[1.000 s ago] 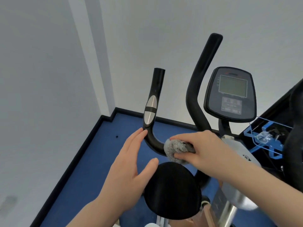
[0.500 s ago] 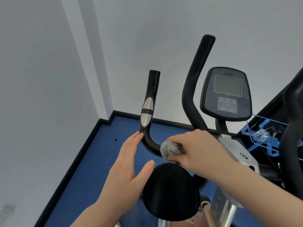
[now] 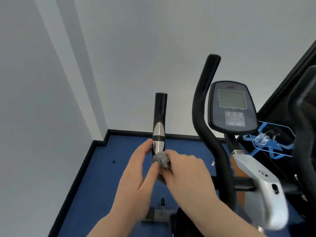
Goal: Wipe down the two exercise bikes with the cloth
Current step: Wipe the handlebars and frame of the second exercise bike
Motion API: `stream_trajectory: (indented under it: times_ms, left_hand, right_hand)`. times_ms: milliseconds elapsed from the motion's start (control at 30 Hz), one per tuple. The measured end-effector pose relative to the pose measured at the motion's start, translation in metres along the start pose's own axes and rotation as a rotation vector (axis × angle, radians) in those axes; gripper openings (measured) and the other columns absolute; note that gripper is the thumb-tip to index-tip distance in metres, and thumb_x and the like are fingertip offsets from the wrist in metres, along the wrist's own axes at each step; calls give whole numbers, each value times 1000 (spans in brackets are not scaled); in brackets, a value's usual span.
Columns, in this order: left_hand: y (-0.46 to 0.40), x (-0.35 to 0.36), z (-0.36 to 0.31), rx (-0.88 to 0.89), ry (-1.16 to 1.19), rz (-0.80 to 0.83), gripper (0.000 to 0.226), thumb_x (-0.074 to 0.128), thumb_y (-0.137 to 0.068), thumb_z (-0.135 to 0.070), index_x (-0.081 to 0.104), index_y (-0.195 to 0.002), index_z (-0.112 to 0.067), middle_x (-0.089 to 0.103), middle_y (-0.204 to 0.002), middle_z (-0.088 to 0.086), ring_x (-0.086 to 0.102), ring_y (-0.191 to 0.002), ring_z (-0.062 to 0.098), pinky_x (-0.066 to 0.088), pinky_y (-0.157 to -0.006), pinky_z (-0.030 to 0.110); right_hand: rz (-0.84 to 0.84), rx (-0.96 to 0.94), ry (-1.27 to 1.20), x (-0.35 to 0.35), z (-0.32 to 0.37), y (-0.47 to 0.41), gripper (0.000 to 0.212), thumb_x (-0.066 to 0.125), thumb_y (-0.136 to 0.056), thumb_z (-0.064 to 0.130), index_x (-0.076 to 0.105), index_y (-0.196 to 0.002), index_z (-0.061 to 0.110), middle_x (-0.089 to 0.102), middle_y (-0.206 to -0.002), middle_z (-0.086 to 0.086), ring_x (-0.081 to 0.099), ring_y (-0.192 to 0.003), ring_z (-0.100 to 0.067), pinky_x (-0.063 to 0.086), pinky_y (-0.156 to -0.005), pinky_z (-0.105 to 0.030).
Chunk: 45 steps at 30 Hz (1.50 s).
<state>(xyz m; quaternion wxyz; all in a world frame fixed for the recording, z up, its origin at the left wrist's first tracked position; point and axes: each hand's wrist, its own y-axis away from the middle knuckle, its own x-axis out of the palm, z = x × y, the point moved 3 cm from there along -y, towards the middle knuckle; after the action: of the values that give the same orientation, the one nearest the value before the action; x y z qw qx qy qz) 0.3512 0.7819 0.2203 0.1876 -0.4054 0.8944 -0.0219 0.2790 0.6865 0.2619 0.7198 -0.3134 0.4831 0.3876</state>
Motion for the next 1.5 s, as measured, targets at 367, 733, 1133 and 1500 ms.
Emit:
stream_trajectory:
  times_ms: [367, 733, 1133, 1500]
  left_hand:
    - [-60, -22, -2, 65, 107, 184, 49, 39, -88, -41, 38, -138, -40, 46, -134, -33, 38, -126, -14, 33, -105, 20]
    - [-86, -32, 5, 107, 158, 327, 57, 38, -82, -59, 25, -137, -54, 38, -132, -43, 34, -126, -16, 34, -98, 12]
    - [-91, -32, 5, 71, 186, 386, 52, 35, -89, -57, 24, -139, -52, 33, -139, -39, 29, -130, -15, 28, -110, 24]
    - [-85, -38, 19, 70, 150, 439, 47, 36, -92, -50, 23, -137, -57, 40, -134, -38, 34, -126, -17, 32, -103, 22]
  right_hand:
    - [-298, 325, -158, -20, 16, -71, 28, 52, -93, 42, 60, -114, 25, 72, -97, 4, 65, -91, -18, 49, -83, -33]
    - [-530, 428, -362, -11, 11, -86, 18, 67, -84, 34, 69, -101, 30, 71, -78, 12, 65, -75, -5, 54, -72, -25]
    - [-184, 183, -626, -63, -3, -140, 20, 66, -87, 15, 69, -106, 16, 74, -100, -3, 69, -95, -16, 55, -89, -35]
    - [-284, 389, -849, -12, -15, -80, 14, 64, -89, 15, 73, -80, 18, 75, -75, 1, 71, -75, -13, 55, -63, -22]
